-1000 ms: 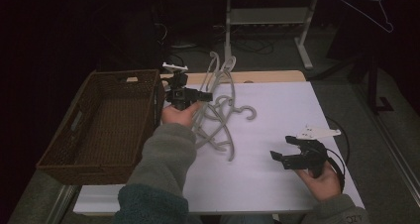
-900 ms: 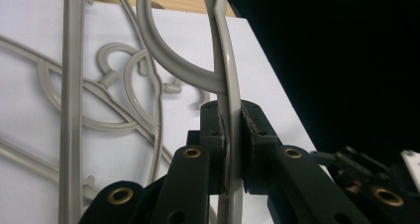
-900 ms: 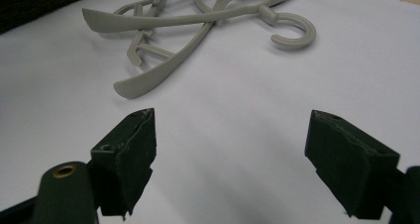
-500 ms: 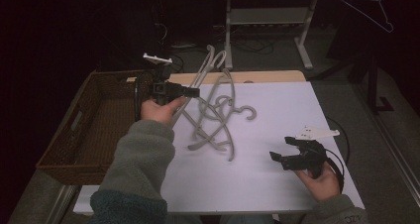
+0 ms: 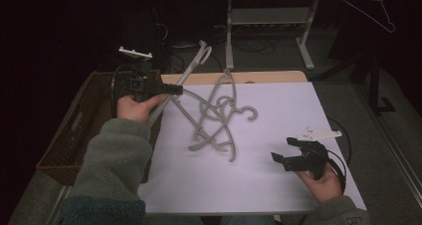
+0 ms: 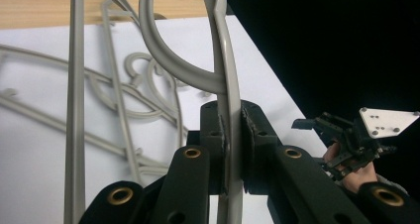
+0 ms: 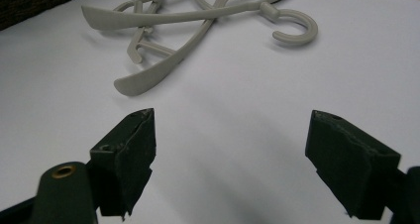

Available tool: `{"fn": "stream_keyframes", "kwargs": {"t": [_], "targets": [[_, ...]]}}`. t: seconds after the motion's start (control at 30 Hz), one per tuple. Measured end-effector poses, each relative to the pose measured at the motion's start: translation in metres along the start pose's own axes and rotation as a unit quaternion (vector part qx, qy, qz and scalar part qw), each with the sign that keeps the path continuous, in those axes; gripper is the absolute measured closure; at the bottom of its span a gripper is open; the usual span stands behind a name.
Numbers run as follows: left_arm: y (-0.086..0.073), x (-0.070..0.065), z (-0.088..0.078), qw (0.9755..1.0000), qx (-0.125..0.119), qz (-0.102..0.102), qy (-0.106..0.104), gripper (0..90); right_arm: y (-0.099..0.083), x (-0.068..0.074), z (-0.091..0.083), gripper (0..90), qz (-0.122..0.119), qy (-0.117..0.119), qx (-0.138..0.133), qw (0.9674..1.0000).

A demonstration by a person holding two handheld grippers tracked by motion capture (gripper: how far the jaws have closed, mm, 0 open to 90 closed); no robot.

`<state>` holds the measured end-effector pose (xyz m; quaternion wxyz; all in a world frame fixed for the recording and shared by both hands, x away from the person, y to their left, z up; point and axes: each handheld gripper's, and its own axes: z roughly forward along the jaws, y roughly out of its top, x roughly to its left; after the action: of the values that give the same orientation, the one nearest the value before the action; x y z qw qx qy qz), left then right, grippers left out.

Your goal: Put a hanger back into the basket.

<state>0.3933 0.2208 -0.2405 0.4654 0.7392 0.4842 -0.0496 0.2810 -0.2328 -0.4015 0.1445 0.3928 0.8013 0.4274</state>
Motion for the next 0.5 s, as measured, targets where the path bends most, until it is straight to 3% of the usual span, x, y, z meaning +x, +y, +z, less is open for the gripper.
{"fn": "stream_keyframes", "kwargs": {"t": [0.23, 0.5], "targets": [[-0.006, 0.018, -0.037, 0.9998, -0.010, 0.003, 0.015, 81.8, 0.000, 0.000, -0.001, 18.9, 0.004, 0.001, -0.002, 1.0000], [-0.022, 0.050, -0.083, 0.9985, -0.023, -0.006, 0.049, 81.8, 0.000, 0.001, 0.001, 18.8, 0.003, 0.001, 0.000, 1.0000]]}}
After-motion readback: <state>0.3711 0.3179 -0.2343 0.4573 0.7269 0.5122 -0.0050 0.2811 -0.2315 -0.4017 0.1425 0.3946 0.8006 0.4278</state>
